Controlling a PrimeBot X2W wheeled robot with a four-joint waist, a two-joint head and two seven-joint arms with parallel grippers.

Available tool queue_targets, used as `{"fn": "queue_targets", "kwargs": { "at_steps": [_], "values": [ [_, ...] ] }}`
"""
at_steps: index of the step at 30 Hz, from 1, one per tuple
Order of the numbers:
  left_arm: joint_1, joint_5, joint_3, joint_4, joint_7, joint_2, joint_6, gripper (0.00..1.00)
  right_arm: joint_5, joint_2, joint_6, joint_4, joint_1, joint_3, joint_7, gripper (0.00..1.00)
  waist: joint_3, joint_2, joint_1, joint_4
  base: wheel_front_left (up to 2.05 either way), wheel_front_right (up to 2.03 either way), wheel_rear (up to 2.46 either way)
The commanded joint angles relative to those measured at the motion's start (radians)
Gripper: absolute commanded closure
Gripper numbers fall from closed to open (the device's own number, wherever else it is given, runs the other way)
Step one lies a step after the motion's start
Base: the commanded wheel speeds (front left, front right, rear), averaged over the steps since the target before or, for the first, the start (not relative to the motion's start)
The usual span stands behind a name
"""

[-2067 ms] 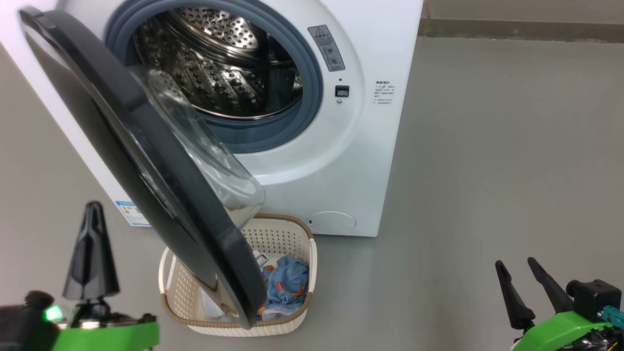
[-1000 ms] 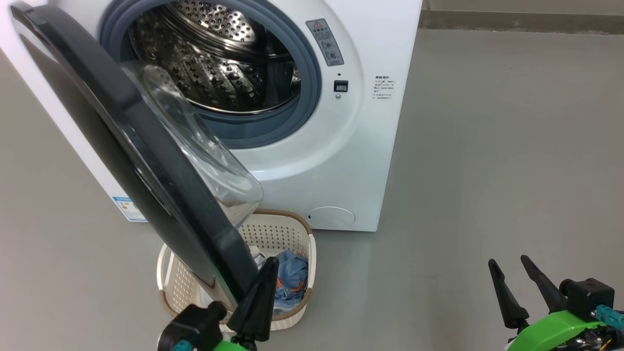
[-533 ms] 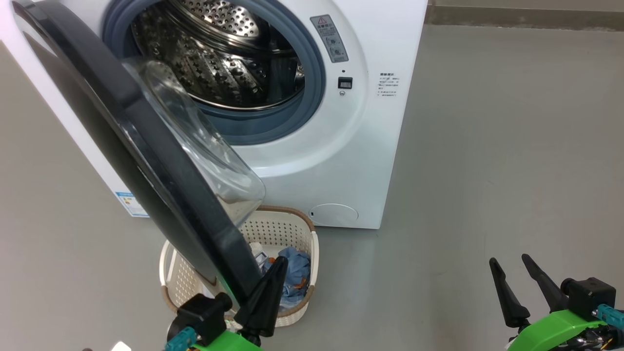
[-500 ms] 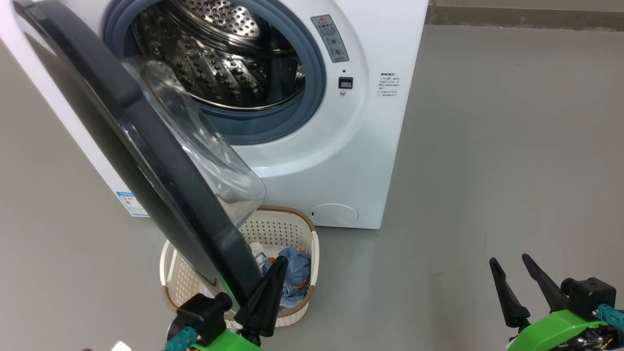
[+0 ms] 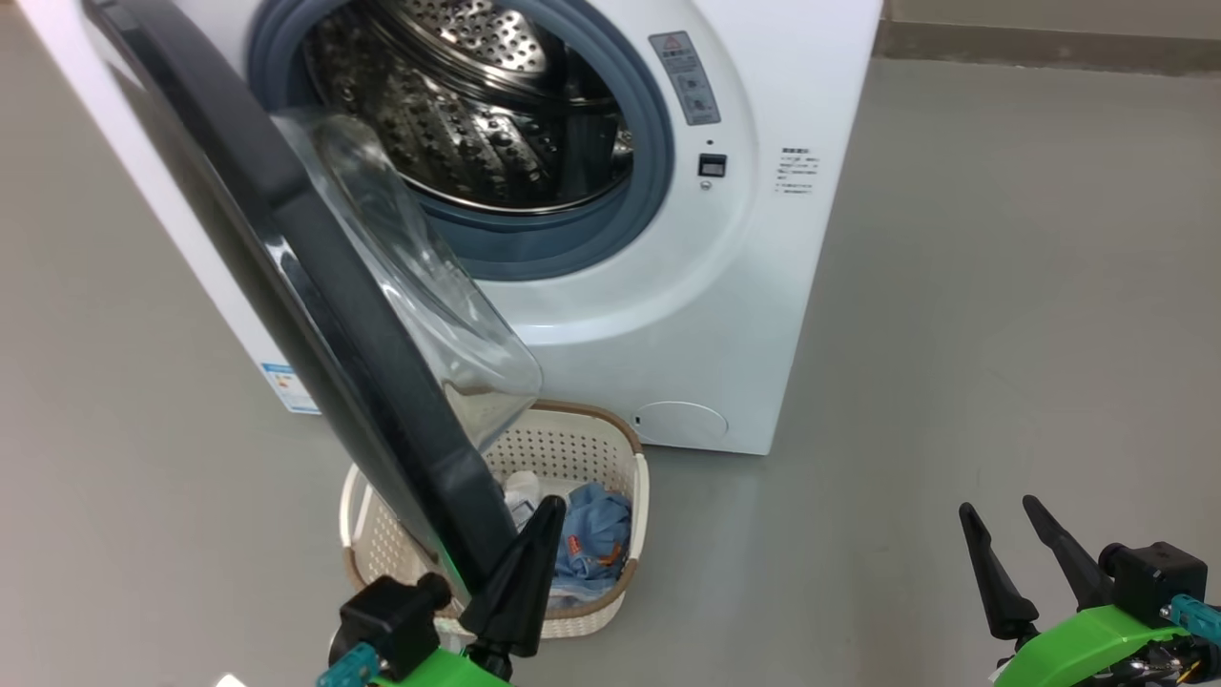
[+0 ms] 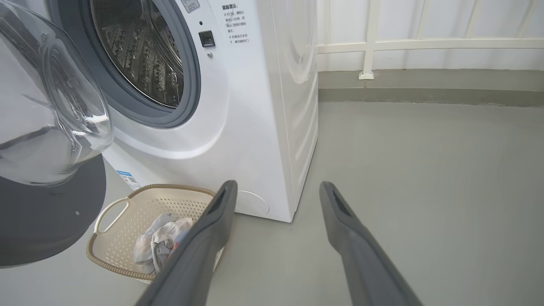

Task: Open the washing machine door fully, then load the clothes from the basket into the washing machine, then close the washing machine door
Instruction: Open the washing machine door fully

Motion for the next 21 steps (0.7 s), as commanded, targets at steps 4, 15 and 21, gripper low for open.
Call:
{"fn": "queue_targets", "kwargs": {
  "at_steps": [4, 15, 21],
  "values": [
    [-0.003, -0.001, 0.065, -0.028, -0.013, 0.016, 0.011, 1.00, -0.005, -0.016, 0.002, -0.028, -0.003, 0.024, -0.012, 0.00, -0.009, -0.0001, 0.0000, 0.030, 0.00, 0.00, 0.00],
    [0.016, 0.009, 0.072, -0.035, -0.013, 0.016, 0.011, 1.00, -0.006, -0.012, 0.002, -0.032, 0.000, 0.034, -0.012, 0.00, -0.012, -0.0001, 0.0000, 0.087, 0.00, 0.00, 0.00],
    [0.024, 0.016, 0.073, -0.040, -0.014, 0.016, 0.015, 1.00, -0.005, -0.012, 0.002, -0.034, 0.003, 0.037, -0.012, 0.00, -0.010, -0.0001, 0.0000, 0.128, 0.00, 0.00, 0.00]
  ]
}}
